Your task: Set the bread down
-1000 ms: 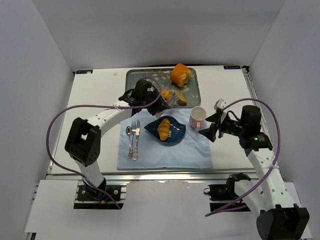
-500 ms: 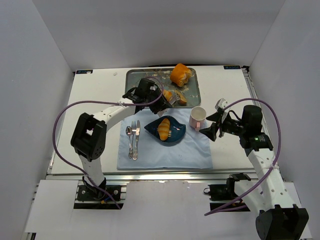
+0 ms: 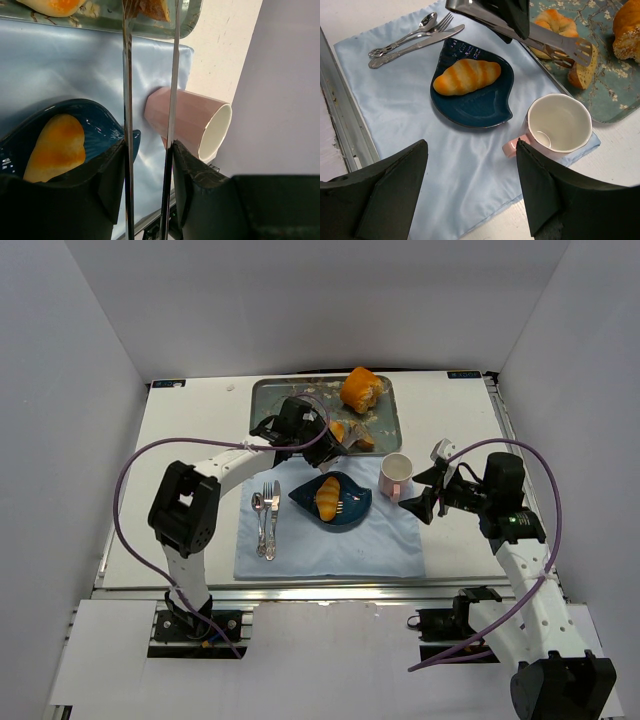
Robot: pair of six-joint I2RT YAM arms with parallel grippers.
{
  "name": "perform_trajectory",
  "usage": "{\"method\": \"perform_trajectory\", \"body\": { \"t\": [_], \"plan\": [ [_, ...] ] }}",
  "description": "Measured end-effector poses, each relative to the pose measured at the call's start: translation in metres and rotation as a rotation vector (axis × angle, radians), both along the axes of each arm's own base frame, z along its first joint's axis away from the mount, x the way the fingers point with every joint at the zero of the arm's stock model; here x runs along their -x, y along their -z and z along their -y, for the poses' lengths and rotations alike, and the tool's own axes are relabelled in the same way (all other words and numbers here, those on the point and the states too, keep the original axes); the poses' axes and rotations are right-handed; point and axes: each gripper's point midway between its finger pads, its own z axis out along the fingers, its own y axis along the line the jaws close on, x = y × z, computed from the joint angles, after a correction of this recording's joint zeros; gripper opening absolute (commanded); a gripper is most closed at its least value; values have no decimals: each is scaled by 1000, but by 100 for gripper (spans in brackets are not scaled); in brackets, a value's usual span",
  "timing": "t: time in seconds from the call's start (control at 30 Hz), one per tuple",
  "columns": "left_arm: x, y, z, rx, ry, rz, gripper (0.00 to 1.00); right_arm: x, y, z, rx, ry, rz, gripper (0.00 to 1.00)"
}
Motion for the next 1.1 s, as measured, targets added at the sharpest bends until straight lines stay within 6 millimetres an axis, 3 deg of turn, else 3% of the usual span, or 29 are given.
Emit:
{"method": "perform_trajectory", "body": {
  "t": [0.17, 0.37, 0.6, 0.8, 0.97, 1.1],
  "plan": [
    [0, 12, 3, 2, 6, -29, 40, 0, 0, 0, -1, -1, 1, 76],
    [2, 13, 6, 14, 19, -36, 17, 1, -3, 1, -2, 5, 12, 76],
    [5, 6, 3, 20, 21, -27, 8, 1, -4, 3, -2, 10, 18, 76],
    [30, -42, -13, 61, 29, 55, 6, 1, -4, 3, -2, 8, 15, 76],
    [69, -93, -35, 106, 59, 158, 6, 3, -2, 3, -1, 5, 6, 76],
    [111, -102, -58, 111, 90, 178, 6, 5, 1, 3, 2, 4, -7, 76]
  ]
}}
